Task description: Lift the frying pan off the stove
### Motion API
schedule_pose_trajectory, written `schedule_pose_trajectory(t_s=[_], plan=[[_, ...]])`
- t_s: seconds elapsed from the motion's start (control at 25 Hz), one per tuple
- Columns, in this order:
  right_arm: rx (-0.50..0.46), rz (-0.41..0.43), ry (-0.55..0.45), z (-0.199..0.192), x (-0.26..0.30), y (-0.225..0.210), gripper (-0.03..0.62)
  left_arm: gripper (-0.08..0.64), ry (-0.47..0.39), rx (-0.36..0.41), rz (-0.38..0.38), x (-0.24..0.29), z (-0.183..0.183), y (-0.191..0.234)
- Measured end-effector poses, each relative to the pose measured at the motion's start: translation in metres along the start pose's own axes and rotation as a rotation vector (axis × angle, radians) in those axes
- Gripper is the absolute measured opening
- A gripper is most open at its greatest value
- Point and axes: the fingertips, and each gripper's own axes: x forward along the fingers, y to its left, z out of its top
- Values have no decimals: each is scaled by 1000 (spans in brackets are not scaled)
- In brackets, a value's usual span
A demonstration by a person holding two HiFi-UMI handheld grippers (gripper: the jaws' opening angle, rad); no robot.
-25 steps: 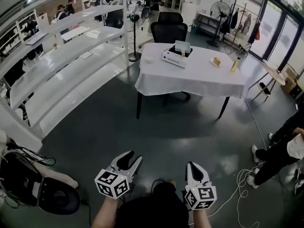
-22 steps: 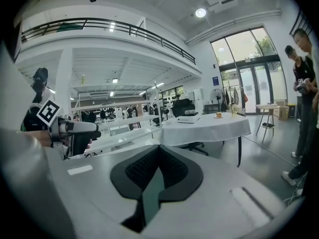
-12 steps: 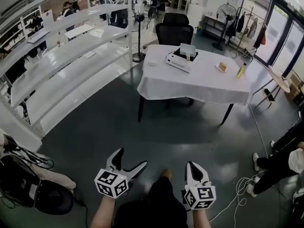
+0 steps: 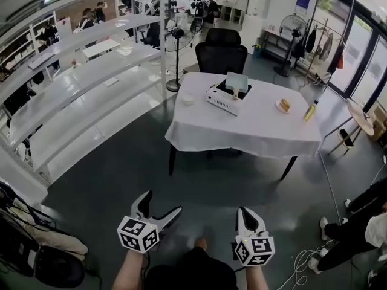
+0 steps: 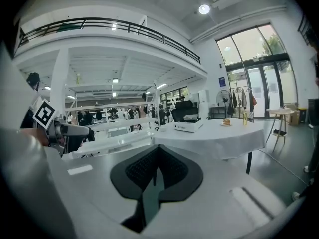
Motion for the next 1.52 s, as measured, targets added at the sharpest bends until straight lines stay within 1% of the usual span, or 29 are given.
schedule_pose_trajectory(t_s=[0.16, 0.28, 0.44, 0.64, 0.76, 1.0, 1.16, 1.32, 1.52], plan=[[-18, 1, -3, 16, 44, -46, 6, 528, -24, 0, 18, 54, 19, 5], [-17, 7, -11, 27, 71, -73, 5, 528, -37, -8, 33, 85, 29, 9], [-29, 20, -14, 37, 96, -97, 5, 528, -52, -31, 51, 117, 37, 12], [-34, 37, -19, 45, 115, -123, 6, 526, -77, -43, 64, 146, 44, 5], [-27, 41, -20, 44, 119, -133, 6, 526, -75, -52, 69, 155, 43, -1], [30, 31, 9, 28, 106, -139, 5, 528, -27, -59, 81, 152, 36, -6], [48, 13, 27, 16, 104, -148, 5, 526, -37, -57, 87, 159, 36, -8], [61, -17, 37, 12, 102, -155, 6, 528, -16, -61, 49, 171, 31, -16], [62, -36, 32, 17, 110, -162, 6, 528, -11, -73, -7, 197, 35, -24]])
